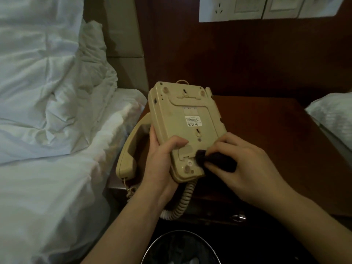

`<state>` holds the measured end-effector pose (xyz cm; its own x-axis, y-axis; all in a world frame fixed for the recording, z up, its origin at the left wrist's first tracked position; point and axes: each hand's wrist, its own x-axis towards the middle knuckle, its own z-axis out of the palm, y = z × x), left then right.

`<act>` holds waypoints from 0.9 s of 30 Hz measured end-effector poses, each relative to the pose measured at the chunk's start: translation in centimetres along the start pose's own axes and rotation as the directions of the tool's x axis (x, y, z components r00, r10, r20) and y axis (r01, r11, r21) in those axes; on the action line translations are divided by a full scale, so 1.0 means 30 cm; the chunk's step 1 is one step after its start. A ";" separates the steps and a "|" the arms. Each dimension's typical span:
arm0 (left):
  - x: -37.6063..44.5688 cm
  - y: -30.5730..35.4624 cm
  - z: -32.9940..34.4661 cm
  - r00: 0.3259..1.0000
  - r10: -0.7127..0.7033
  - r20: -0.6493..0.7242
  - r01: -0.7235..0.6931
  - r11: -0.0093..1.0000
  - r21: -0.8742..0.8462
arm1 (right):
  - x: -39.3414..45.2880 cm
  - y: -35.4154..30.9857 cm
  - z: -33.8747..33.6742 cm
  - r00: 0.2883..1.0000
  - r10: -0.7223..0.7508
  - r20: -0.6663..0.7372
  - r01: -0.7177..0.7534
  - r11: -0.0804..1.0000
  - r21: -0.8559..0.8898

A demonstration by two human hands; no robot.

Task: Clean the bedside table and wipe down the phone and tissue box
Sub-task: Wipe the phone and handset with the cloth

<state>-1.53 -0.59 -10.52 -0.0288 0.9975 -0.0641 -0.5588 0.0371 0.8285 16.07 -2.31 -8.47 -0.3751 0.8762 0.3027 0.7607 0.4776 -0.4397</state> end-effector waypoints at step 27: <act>-0.023 0.000 0.019 0.998 0.062 0.006 -0.062 0.998 0.028 | 0.008 -0.089 0.062 0.967 0.155 -0.202 -0.110 0.970 0.218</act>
<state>-1.03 -1.25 -10.16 -0.0581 0.9983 -0.0096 -0.5325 -0.0228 0.8461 12.97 -3.25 -8.80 -0.1372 0.9081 0.3956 0.6633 0.3808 -0.6442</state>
